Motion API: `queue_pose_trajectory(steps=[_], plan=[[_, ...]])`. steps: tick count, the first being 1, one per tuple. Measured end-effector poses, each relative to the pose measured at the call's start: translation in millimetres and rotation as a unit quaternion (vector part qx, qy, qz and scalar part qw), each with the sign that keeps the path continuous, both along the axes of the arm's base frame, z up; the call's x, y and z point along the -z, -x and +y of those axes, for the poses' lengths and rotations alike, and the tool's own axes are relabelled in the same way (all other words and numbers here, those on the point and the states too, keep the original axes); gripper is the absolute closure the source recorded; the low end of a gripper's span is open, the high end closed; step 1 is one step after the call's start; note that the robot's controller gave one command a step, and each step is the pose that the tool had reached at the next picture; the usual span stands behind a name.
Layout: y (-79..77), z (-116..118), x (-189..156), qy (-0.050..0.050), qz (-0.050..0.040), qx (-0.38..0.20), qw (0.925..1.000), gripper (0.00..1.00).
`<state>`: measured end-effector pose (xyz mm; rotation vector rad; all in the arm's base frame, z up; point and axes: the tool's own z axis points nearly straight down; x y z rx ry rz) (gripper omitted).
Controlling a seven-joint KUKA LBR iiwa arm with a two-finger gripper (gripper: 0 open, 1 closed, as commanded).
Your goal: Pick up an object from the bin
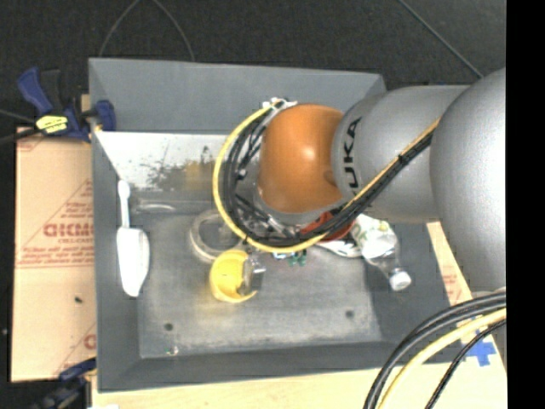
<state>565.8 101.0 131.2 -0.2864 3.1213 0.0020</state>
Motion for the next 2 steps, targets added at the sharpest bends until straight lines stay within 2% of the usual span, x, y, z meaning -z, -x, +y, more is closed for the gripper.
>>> queue_pose_trajectory(steps=[1,2], plan=[[-5.6,10,-7,-0.002,-0.0094,0.079,0.9968,0.00],[0.8,-7,-1,0.000,-0.0028,0.010,0.9999,0.00]])
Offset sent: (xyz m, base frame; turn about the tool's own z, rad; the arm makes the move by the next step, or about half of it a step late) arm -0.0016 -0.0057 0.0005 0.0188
